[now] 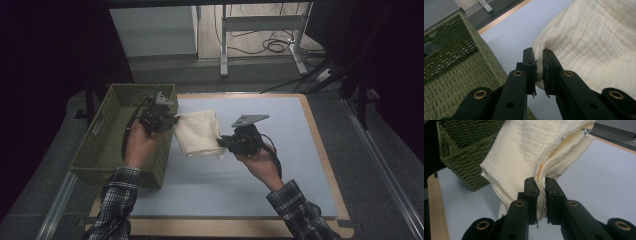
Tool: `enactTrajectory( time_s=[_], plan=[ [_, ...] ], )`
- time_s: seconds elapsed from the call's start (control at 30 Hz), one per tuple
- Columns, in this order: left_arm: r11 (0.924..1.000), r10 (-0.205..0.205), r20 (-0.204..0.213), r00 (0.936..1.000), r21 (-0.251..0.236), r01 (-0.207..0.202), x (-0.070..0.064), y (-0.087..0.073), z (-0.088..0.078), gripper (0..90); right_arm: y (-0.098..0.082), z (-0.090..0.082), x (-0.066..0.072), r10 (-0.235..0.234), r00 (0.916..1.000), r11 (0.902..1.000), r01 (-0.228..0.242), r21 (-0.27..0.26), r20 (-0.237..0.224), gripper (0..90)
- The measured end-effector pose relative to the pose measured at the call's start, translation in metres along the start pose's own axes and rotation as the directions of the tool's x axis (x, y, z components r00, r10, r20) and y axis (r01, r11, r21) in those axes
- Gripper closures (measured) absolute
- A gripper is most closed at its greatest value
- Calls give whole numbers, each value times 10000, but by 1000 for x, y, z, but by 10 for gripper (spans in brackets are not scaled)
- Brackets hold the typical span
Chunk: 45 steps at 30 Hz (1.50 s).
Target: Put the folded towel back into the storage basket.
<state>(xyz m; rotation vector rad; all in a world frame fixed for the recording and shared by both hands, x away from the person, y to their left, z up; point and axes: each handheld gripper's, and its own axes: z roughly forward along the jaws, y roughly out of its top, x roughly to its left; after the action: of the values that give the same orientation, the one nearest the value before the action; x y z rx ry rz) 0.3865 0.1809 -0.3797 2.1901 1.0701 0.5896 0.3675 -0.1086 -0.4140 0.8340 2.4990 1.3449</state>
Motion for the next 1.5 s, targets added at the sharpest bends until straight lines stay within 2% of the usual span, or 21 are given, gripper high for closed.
enactTrajectory(
  time_s=[0.53, 0.87, 1.13, 1.5],
  plan=[
    [9998, -173, -433, 9989, 121, 179, 28, -9, -29, 827, 28, 24, 16, -81, 9993, 9999, 76, -146, -354, 804],
    [9987, -481, -807, 9956, 111, 492, 48, -21, -45, 828, 46, 42, 29, -150, 9985, 9996, 137, -249, -528, 804],
    [9971, -736, -1122, 9910, 107, 753, 65, -35, -58, 828, 57, 65, 46, -293, 9970, 9993, 276, -247, -710, 804],
    [9927, -1126, -1619, 9804, 236, 1179, 86, -56, -77, 828, 74, 93, 74, -574, 9922, 9980, 542, -318, -1104, 803]
  ],
)
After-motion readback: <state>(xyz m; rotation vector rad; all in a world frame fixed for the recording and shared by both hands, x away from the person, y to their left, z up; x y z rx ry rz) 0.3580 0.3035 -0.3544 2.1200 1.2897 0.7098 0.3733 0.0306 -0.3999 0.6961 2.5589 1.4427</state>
